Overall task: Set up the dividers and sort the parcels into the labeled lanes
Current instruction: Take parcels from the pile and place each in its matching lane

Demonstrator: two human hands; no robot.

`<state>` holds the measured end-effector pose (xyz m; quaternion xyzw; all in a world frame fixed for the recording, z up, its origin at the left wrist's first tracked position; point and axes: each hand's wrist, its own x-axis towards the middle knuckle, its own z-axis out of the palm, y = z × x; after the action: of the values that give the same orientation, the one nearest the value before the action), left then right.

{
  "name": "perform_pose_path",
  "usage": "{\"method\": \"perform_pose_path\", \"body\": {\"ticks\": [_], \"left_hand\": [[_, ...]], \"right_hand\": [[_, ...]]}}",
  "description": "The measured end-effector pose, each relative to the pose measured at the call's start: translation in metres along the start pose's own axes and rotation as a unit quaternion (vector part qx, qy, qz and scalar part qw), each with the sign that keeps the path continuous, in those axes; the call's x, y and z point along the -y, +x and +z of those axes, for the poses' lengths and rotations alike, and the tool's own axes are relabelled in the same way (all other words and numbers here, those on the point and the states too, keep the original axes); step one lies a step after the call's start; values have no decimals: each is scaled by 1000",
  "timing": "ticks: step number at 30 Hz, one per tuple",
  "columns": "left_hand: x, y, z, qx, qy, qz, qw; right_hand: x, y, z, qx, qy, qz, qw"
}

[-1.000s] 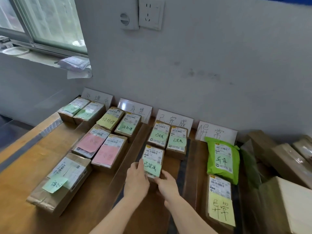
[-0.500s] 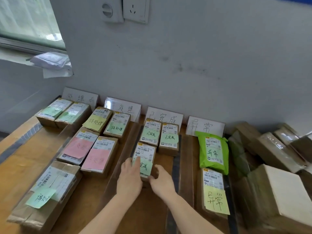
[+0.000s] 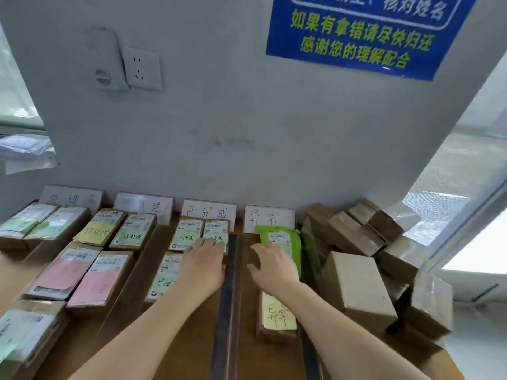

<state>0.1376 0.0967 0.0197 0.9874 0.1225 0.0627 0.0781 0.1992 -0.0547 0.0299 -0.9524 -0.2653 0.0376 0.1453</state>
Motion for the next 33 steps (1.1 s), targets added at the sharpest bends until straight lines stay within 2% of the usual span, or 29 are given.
{"method": "perform_pose_path", "body": {"ticks": [8,13,18,23,30,32,33], "left_hand": [[-135,-10,-3,2,-10,54,998],[-218,-22,2,24,-15,72,997],[-278,-21,18,77,-15,40,996],[-310,-7,40,157,-28,-34,987],[-319,10,67,146,-76,-87,983],[-313,13,66,145,-128,-93,977],[-308,14,65,150,-195,-104,964]], "right_hand": [[-122,-69,-69,-26,-75,34,996],[-199,-112,-93,-17,-83,81,993],[-256,-138,-103,7,-84,126,988],[-284,-135,-88,28,-71,139,987],[-289,-120,-61,63,-19,126,990],[-287,-117,-56,49,32,120,991],[-286,-116,-53,28,75,126,989]]}}
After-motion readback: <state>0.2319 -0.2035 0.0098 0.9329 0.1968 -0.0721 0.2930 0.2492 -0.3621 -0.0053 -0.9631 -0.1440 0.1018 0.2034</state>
